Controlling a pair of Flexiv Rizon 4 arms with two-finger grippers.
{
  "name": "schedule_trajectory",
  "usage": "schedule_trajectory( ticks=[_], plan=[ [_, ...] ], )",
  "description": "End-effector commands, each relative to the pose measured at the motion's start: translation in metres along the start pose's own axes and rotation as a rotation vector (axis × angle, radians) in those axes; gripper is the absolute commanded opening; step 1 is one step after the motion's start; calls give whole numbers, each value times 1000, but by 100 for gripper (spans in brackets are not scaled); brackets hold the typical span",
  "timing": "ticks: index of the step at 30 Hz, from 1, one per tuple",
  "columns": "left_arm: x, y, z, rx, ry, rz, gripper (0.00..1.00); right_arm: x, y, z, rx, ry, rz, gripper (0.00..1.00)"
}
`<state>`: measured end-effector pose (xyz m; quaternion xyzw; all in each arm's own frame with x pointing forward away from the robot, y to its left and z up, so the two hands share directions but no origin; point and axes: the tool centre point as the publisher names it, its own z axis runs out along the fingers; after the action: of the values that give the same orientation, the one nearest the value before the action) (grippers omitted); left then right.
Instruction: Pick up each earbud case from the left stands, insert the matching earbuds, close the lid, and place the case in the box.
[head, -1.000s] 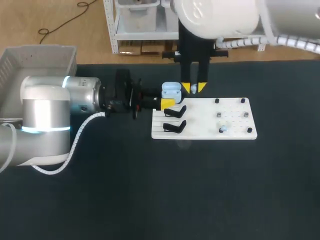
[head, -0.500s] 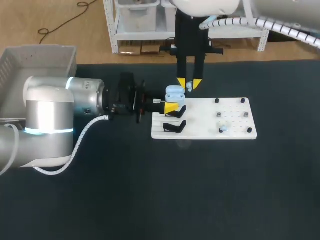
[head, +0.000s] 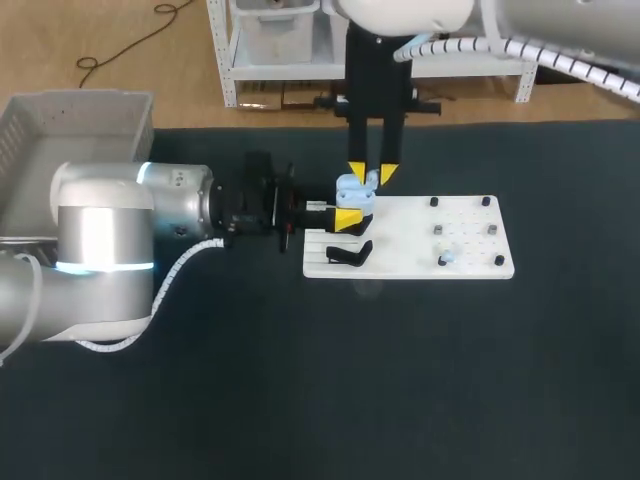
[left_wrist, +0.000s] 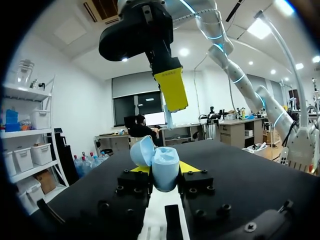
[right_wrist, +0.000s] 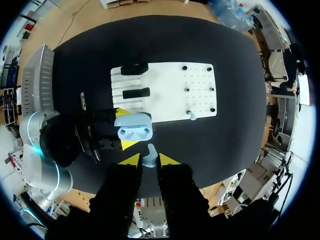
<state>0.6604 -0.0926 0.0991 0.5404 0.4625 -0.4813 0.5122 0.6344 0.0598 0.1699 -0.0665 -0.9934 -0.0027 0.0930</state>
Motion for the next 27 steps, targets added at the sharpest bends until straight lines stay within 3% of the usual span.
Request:
schedule_trajectory(
  ticks=[1,27],
  plan=[
    [3,-2,1,-8,-5,-1,0,2,3,2,3,-2,-3,0],
    [3,-2,1,-8,-5,-1,0,-2,13,13,33,-21,1,0]
  ],
)
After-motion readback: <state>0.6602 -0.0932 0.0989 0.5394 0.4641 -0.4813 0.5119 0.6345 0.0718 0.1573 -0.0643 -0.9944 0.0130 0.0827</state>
